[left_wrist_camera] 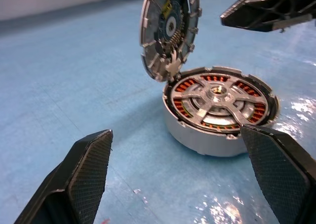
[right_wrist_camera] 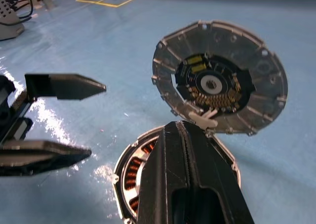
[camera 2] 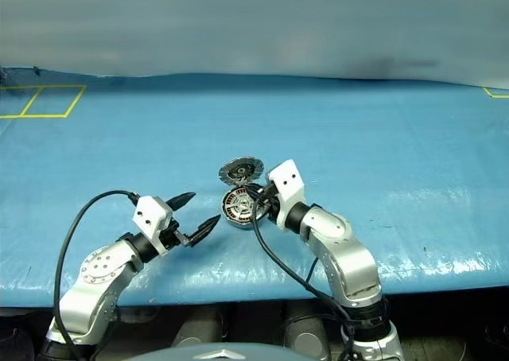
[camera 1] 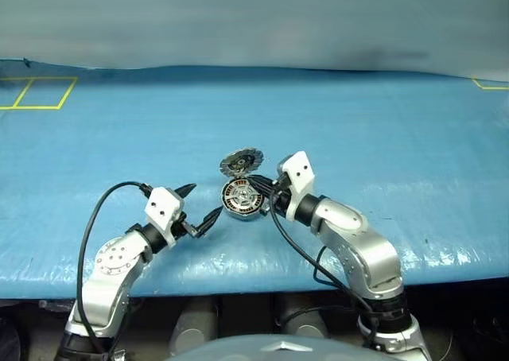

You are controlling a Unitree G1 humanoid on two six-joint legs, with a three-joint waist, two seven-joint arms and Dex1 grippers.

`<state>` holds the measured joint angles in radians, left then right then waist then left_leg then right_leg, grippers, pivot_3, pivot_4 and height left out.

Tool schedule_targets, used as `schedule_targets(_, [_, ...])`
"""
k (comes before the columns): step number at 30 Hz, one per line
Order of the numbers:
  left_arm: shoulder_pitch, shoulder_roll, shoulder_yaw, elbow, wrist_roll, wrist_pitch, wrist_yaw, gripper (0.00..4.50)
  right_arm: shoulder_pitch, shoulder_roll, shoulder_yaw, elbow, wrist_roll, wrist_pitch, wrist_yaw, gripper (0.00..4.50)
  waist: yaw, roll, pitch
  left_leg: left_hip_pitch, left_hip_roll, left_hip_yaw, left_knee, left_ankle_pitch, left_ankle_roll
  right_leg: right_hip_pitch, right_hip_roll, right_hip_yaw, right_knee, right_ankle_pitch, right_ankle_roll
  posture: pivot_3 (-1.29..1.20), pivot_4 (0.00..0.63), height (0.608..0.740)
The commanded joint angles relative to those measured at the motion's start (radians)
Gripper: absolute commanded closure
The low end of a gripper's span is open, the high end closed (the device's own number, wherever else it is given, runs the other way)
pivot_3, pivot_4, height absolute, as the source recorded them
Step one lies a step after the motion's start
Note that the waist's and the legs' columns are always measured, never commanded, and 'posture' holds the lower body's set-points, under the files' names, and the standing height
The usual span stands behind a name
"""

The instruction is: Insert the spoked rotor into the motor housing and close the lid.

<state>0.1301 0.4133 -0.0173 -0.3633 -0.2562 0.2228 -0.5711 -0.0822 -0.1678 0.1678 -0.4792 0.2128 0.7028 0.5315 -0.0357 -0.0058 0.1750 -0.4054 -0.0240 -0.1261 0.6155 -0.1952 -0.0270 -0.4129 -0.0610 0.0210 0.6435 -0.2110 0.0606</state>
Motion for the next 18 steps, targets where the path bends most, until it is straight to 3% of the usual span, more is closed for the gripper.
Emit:
schedule_targets(1, [-0.078, -0.036, 0.085, -0.063, -0.097, -0.037, 0.02, 0.0, 0.089, -0.019, -0.015, -0.055, 0.029, -0.077, 0.0, 4.49, 0.004, 0.0, 0.0, 0.0, 0.0, 0.0, 0.0, 0.0, 0.0, 0.0, 0.0, 0.0, 0.0, 0.0, 0.0, 0.0, 0.15, 0.74])
schedule_targets(4, [-0.165, -0.057, 0.137, -0.087, -0.206, -0.003, 0.022, 0.0, 0.163, -0.022, -0.021, -0.07, 0.056, -0.112, -0.004, 4.49, 0.003, 0.0, 0.0, -0.001, 0.0, 0.0, 0.003, 0.0, 0.0, 0.0, 0.0, 0.0, 0.001, 0.0, 0.0, 0.0, 0.15, 0.74])
schedule_targets(12, [-0.405, 0.021, 0.159, 0.111, -0.252, 0.097, -0.028, 0.0, 0.278, -0.004, 0.023, -0.014, 0.025, -0.289, -0.049, 4.49, 0.0, -0.001, 0.0, 0.0, 0.0, 0.0, 0.004, 0.0, 0.0, 0.002, 0.001, 0.0, 0.001, 0.001, 0.001, 0.0, 0.15, 0.74])
schedule_targets(15, [-0.511, 0.03, 0.144, 0.26, -0.196, 0.073, -0.024, 0.62, 0.305, 0.004, 0.045, -0.004, 0.007, -0.318, -0.068, 4.5, 0.0, -0.001, 0.0, 0.0, 0.0, 0.0, 0.004, 0.0, 0.0, 0.002, 0.001, 0.0, 0.001, 0.001, 0.001, 0.0, 0.15, 0.74])
schedule_targets(18, [-0.612, 0.025, 0.126, 0.403, -0.143, 0.039, -0.026, 1.64, 0.323, 0.003, 0.059, 0.002, -0.005, -0.349, -0.081, 4.5, 0.001, -0.002, 0.0, -0.001, 0.0, -0.001, 0.005, 0.0, 0.0, 0.002, 0.001, 0.0, 0.001, 0.001, 0.002, 0.0, 0.15, 0.74])
